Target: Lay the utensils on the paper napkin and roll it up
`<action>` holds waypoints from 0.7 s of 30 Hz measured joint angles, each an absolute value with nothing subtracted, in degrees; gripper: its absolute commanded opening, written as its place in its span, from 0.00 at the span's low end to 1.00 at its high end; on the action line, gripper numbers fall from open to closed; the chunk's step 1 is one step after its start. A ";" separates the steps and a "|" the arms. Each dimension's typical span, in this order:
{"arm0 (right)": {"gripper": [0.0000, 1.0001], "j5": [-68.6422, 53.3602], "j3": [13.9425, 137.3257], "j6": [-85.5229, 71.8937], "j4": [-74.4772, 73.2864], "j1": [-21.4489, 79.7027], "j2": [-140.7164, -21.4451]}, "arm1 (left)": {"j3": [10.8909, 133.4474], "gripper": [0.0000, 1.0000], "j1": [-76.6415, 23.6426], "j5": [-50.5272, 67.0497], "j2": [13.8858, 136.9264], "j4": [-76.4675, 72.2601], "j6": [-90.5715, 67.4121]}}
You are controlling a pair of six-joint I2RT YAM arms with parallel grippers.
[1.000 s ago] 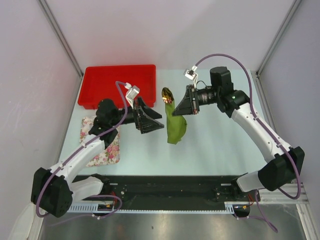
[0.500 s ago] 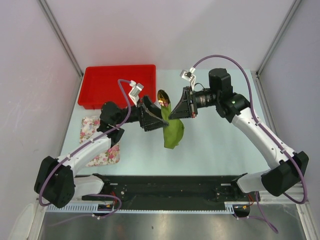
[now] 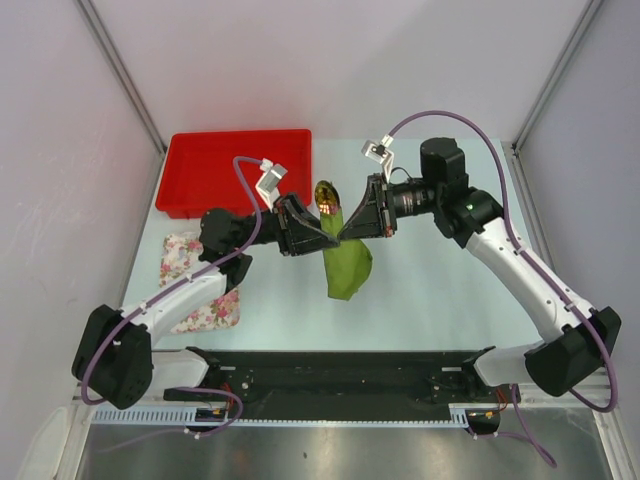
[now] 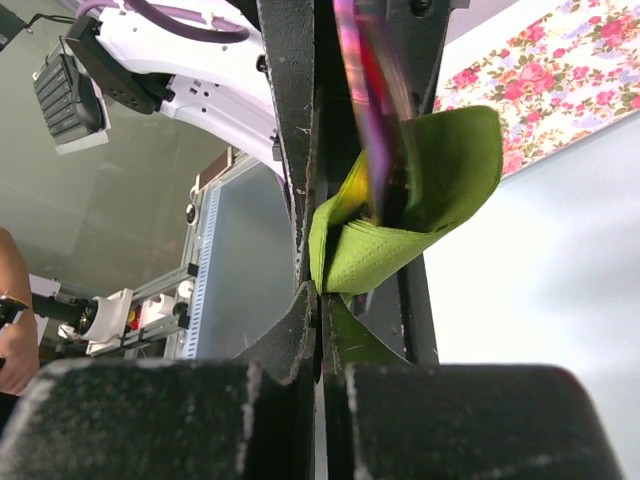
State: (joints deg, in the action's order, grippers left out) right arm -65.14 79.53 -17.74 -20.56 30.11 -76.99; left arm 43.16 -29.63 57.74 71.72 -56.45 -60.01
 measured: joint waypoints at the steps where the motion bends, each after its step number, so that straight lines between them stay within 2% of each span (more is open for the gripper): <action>1: 0.00 -65.14 79.53 -17.72 -20.56 30.11 -76.95 | 43.16 0.25 -29.63 57.91 71.81 -57.25 -60.45; 4: 0.00 -65.12 79.50 -17.06 -20.67 30.17 -76.79 | 43.16 0.13 -29.65 58.76 72.03 -58.98 -61.78; 5: 0.04 -65.14 79.50 -16.84 -20.75 30.20 -76.69 | 43.11 0.05 -29.65 58.92 72.03 -59.35 -62.11; 6: 0.13 -65.17 79.50 -16.51 -20.88 30.22 -76.58 | 43.07 0.01 -29.65 59.05 72.03 -59.59 -62.43; 7: 0.34 -65.23 79.50 -16.16 -21.19 30.22 -76.36 | 43.05 0.00 -29.58 59.24 72.03 -59.77 -62.72; 10: 0.59 -65.52 79.50 -15.51 -22.50 30.09 -75.88 | 42.78 0.00 -28.71 59.37 72.03 -59.61 -63.02; 11: 0.63 -65.56 79.50 -15.00 -22.96 29.89 -75.68 | 42.76 0.00 -28.14 59.35 72.03 -59.48 -63.07; 12: 0.71 -65.47 79.50 -14.39 -23.53 29.43 -75.48 | 42.76 0.00 -27.51 59.33 72.03 -59.53 -63.16; 15: 0.74 -65.17 79.50 -12.75 -26.24 27.77 -75.07 | 42.76 0.00 -25.26 59.33 72.03 -59.64 -63.35; 17: 0.73 -64.60 79.50 -10.55 -29.21 26.98 -74.61 | 42.85 0.00 -24.18 59.35 72.03 -59.59 -63.37; 20: 0.63 -63.59 79.50 -7.25 -34.04 26.89 -73.60 | 43.18 0.00 -23.79 59.35 72.01 -59.11 -62.94; 21: 0.56 -63.26 79.48 -6.07 -35.77 26.89 -73.08 | 43.29 0.00 -23.81 59.40 72.01 -59.02 -62.92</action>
